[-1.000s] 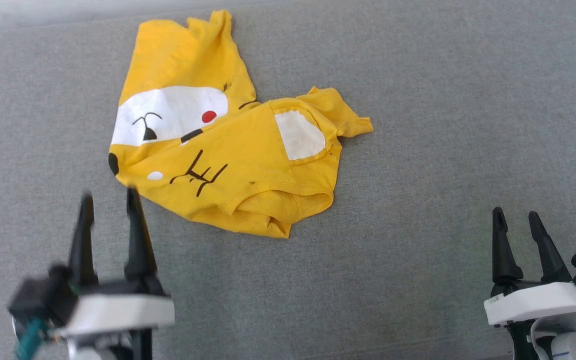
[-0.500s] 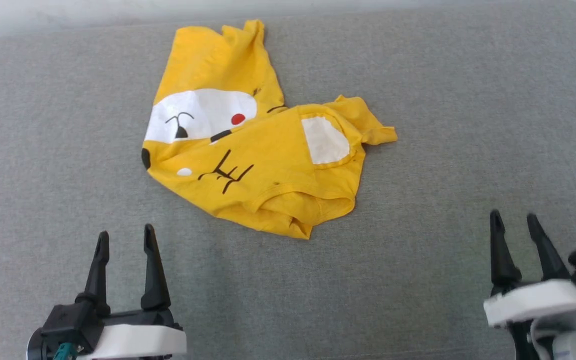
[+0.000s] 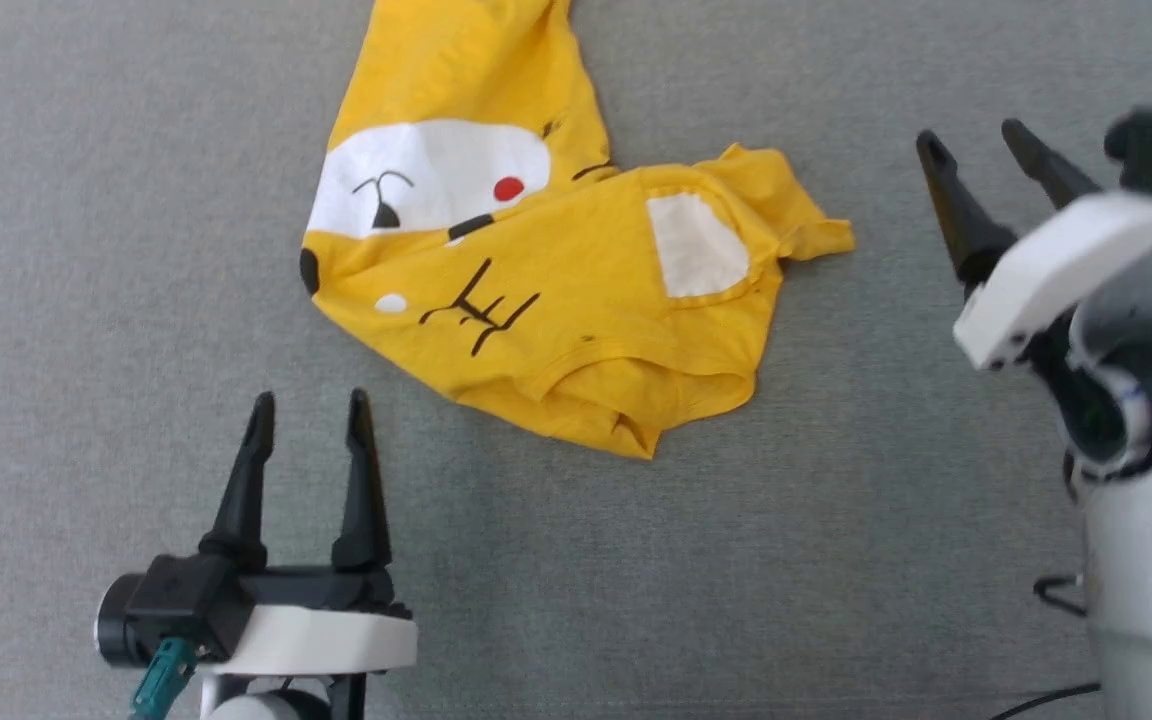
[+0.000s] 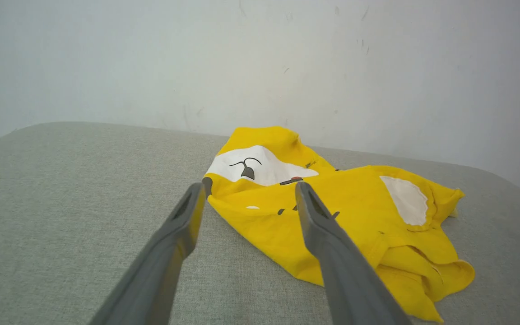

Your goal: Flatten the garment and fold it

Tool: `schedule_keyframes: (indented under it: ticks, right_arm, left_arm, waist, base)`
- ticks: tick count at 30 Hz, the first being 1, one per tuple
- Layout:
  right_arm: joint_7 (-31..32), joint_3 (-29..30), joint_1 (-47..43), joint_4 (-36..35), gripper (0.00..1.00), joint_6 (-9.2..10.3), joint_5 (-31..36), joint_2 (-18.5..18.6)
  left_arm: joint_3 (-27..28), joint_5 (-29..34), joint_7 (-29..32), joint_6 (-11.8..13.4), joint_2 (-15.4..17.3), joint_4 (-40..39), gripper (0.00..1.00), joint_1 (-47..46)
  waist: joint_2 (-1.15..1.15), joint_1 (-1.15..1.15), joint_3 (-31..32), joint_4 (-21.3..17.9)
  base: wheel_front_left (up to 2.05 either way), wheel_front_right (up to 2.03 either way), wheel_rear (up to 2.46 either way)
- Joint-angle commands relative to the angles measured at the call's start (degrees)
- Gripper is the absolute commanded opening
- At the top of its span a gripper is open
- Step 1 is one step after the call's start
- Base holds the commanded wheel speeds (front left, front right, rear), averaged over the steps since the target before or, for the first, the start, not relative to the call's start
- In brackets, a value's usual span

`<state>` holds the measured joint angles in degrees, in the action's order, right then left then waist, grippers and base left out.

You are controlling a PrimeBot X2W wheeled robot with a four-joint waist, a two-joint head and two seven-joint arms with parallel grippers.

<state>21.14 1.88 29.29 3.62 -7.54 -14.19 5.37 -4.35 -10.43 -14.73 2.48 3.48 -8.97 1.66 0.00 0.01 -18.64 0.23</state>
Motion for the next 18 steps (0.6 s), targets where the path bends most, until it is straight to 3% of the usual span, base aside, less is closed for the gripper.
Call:
schedule_keyframes:
  ticks: [1,10,18]
  right_arm:
    - [3.24,0.21,2.63,1.51,1.0,0.05,-1.48,0.82]
    - [21.28,-1.99,10.77,9.44,1.0,0.05,-3.62,4.64]
    - [23.95,-3.55,13.01,13.56,1.0,0.05,-2.32,6.97]
  left_arm:
    - [-0.6,-0.25,-0.27,-0.69,-0.32,-0.16,1.0,-1.33]
    - [-2.92,-1.21,-0.27,-1.73,-0.54,0.76,1.0,-4.64]
    - [-5.03,-2.61,-0.27,-1.74,-0.58,1.91,1.0,-7.19]
  waist:
    - [0.0,-0.01,-2.29,1.88]
    - [0.0,-0.01,-7.07,5.91]
    - [0.0,-0.01,-10.56,9.28]
  base:
    - [0.0,0.0,0.0]
    - [0.0,0.0,0.0]
    - [0.0,0.0,0.0]
